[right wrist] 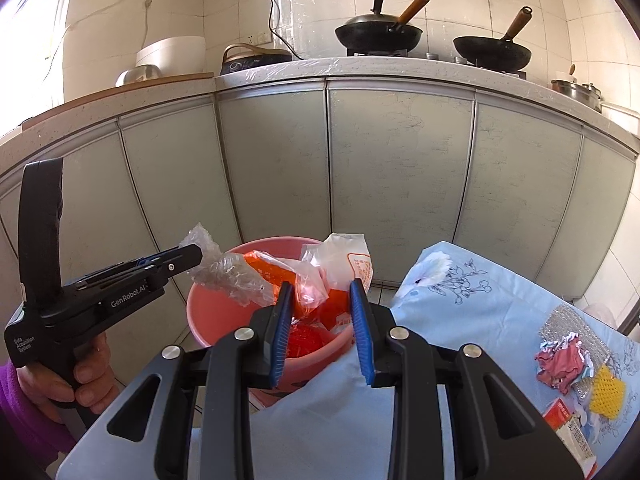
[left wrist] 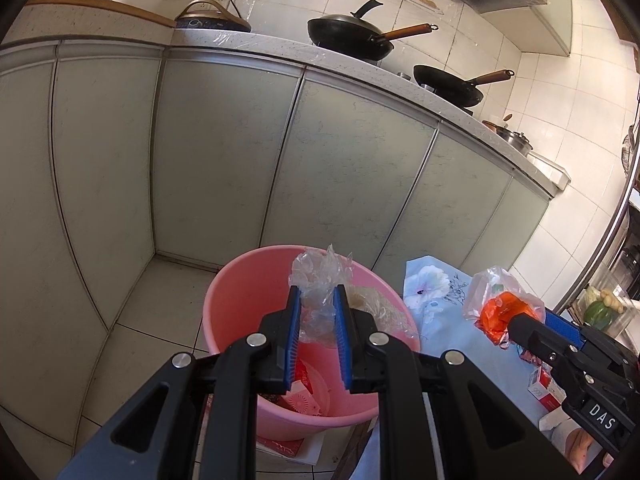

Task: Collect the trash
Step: 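Lower both held bags into the pink bucket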

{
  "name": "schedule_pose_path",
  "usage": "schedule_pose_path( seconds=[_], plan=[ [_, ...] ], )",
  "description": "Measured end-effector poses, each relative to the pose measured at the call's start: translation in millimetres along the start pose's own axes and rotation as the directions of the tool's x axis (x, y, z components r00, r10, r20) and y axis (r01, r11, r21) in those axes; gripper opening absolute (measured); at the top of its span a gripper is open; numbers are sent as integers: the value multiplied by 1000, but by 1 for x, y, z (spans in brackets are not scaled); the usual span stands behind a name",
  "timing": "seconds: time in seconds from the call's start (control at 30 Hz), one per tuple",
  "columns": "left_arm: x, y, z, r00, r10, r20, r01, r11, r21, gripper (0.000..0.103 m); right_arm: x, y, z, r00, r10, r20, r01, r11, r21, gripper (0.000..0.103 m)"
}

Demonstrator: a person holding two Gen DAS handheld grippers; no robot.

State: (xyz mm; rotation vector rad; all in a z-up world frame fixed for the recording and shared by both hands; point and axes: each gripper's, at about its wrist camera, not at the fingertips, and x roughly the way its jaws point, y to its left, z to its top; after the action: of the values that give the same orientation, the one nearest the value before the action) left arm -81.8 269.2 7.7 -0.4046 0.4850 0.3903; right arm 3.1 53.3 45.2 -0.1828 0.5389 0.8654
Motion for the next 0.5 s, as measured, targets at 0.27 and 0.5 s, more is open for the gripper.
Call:
schedule_pose_path(
  seconds=[0.27, 0.5],
  plan=[
    [5, 7, 1, 1000, 20, -4, -20, 1000, -8, 16, 17, 7, 4, 999, 29, -23, -30, 1000, -9, 29],
    [11, 10, -1, 999, 40, -20, -40, 999, -7, 16, 34, 8, 4, 998, 50, -48, -50, 999, 0, 29]
  ],
)
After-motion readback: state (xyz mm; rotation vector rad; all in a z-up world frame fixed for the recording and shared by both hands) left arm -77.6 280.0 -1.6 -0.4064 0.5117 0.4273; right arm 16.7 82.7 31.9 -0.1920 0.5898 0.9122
